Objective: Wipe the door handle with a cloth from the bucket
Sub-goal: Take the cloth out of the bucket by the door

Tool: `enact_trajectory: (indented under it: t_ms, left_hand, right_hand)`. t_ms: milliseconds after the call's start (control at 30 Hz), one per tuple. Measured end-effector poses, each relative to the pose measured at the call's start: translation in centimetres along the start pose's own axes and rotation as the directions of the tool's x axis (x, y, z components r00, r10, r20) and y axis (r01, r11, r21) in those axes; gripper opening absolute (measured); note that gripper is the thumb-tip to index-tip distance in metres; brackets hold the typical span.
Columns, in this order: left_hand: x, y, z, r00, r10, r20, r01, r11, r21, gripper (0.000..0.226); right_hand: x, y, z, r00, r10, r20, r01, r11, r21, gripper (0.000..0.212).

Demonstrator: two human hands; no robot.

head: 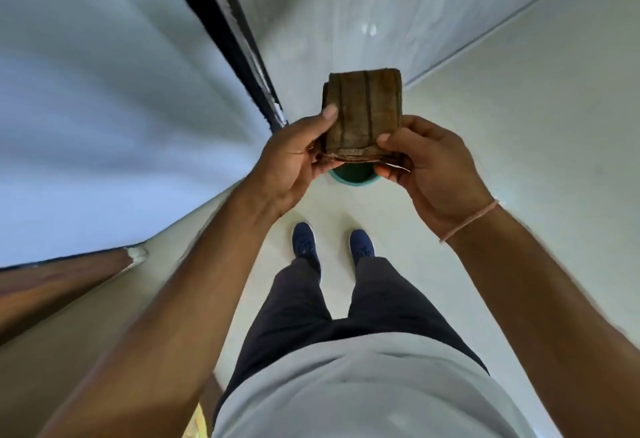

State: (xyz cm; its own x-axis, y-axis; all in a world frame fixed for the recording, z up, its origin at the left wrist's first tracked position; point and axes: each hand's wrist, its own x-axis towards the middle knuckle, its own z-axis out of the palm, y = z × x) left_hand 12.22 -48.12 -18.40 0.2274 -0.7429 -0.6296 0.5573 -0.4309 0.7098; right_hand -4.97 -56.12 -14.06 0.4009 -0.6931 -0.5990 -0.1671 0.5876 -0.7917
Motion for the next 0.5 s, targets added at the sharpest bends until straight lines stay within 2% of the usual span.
enact_trajectory:
  t_ms: [100, 200, 267, 367, 500]
  left_hand:
    - [-2.9, 0.7, -0.4, 0.986, 0.108, -0.130, -0.114, 0.993, -0.041, 0.025]
    - [-6.2, 0.8, -0.6, 0.954, 0.168, -0.250, -0.195, 0.977, -0.088, 0.025]
    - [-8.2, 0.7, -1.0, 0.919, 0.205, -0.336, -0.246, 0.965, -0.086, 0.022]
    - [-11.3, 0.7, -2.1, 0.839, 0.267, -0.473, -0.343, 0.936, -0.081, 0.019]
    - [-15.9, 0.5, -4.3, 0.714, 0.338, -0.613, -0.448, 0.894, -0.029, 0.022]
  right_hand:
    - [-0.4, -0.4, 0.8, 0.998, -0.027, 0.055, 0.033, 0.994, -0.107, 0.016]
    - [-0.6, -0.5, 1.8, 0.981, -0.110, 0.160, 0.150, 0.952, -0.266, 0.016]
    - [-0.6, -0.6, 3.0, 0.951, -0.204, 0.233, 0.287, 0.865, -0.412, 0.016]
    - [-1.4, -0.9, 6.0, 0.873, -0.325, 0.364, 0.484, 0.667, -0.566, 0.033]
    - [-4.2, -0.5, 11.2, 0.778, -0.340, 0.529, 0.619, 0.558, -0.552, 0.056]
